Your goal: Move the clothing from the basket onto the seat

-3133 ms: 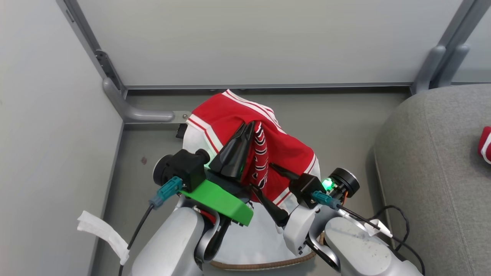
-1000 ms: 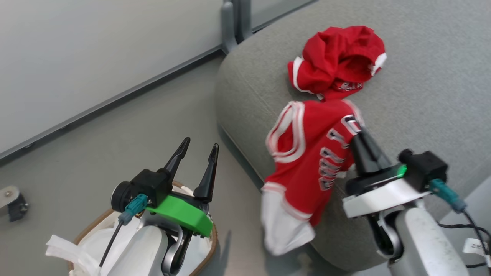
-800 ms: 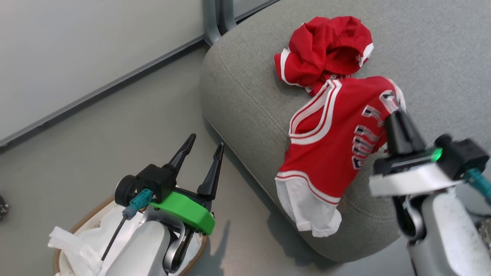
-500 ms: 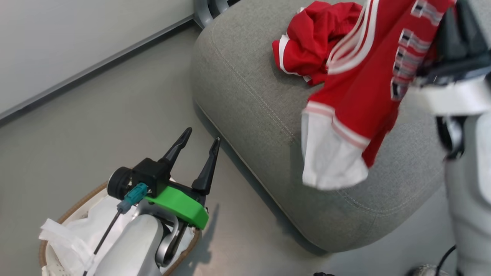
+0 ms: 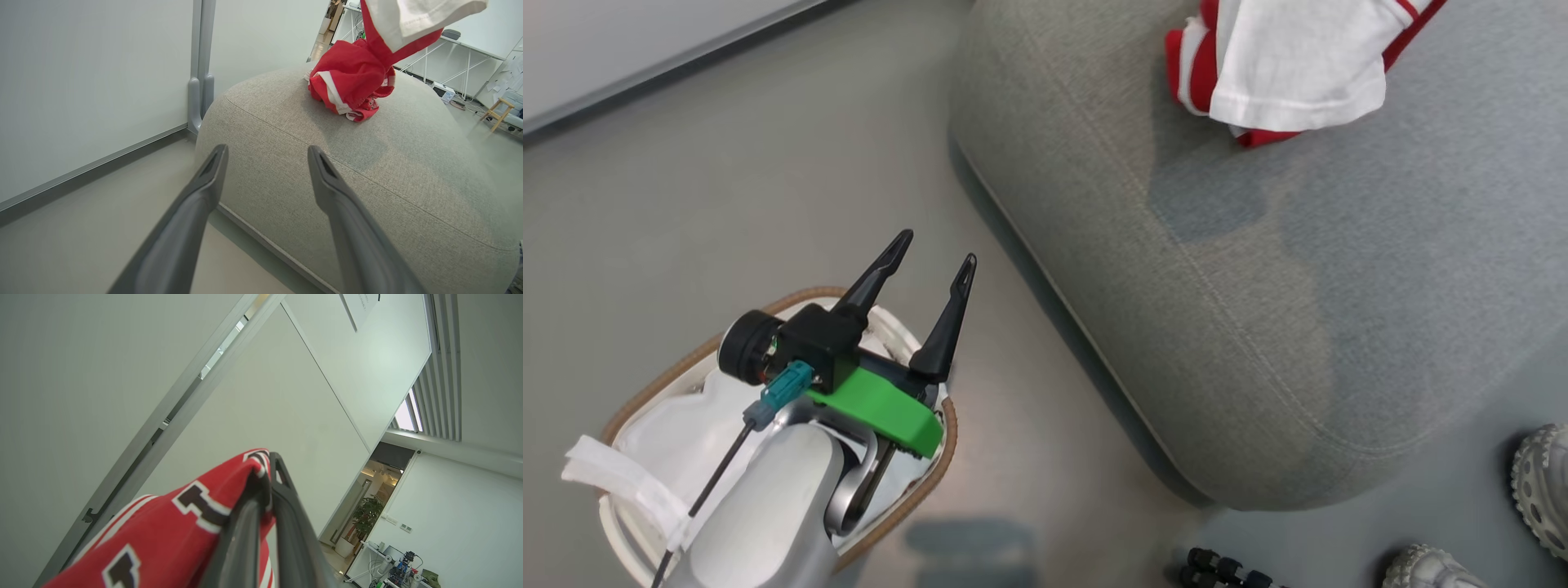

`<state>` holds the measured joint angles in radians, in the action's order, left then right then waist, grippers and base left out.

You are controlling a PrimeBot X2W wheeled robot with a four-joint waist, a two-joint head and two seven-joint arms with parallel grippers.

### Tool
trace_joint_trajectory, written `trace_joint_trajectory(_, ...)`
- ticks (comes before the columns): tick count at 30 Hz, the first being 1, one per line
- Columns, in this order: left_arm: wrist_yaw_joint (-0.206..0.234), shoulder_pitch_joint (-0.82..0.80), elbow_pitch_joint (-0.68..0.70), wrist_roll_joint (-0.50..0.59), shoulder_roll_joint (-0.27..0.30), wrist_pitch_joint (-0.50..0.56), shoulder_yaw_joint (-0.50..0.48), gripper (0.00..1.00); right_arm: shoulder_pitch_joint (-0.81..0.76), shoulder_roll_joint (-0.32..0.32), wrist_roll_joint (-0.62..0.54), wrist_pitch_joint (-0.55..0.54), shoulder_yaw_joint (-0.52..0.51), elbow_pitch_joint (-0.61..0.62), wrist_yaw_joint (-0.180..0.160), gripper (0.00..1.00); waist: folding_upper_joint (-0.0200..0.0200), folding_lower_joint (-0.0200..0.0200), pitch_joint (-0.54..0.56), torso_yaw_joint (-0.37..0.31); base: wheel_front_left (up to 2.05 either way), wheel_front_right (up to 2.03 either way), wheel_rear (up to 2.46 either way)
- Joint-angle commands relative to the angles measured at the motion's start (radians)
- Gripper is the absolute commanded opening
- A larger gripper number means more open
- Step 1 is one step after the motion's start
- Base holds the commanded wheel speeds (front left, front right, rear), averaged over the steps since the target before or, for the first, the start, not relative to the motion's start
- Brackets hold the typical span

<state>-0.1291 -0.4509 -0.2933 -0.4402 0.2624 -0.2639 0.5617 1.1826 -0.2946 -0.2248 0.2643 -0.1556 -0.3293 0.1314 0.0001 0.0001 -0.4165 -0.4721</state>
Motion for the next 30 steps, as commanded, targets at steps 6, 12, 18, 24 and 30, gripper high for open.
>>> trace_joint_trajectory(6, -0.002, -0.073, 0.023, -0.016, 0.026, -0.001, 0.038, 1.0, -0.079, 0.038, -0.066, 0.0, -0.116, -0.151, -0.001, 0.0, -0.0001, -0.0001, -0.137, 0.113, 0.0, 0.0, 0.0)
trace_joint_trajectory(12, -0.002, -0.101, 0.028, -0.023, 0.043, -0.001, 0.061, 1.0, -0.234, 0.126, -0.106, 0.001, -0.233, -0.246, -0.001, 0.0, -0.0001, -0.0001, -0.191, 0.141, 0.0, 0.0, 0.0)
trace_joint_trajectory(18, -0.002, -0.1, 0.02, -0.029, 0.053, -0.001, 0.062, 1.0, -0.356, 0.188, -0.101, 0.001, -0.337, -0.252, -0.001, 0.0, -0.0001, -0.0001, -0.196, 0.139, 0.0, 0.0, 0.0)
trace_joint_trajectory(24, -0.002, -0.075, 0.006, -0.031, 0.039, -0.001, 0.059, 1.0, -0.441, 0.22, -0.078, 0.001, -0.369, -0.208, -0.001, 1.0, -0.0001, -0.0001, -0.149, 0.121, 0.0, 0.0, 0.0)
trace_joint_trajectory(30, -0.002, -0.032, -0.009, -0.032, 0.007, -0.001, 0.041, 1.0, -0.543, 0.232, -0.032, 0.001, -0.34, -0.15, -0.001, 1.0, -0.0001, -0.0001, -0.057, 0.098, 0.0, 0.0, 0.0)
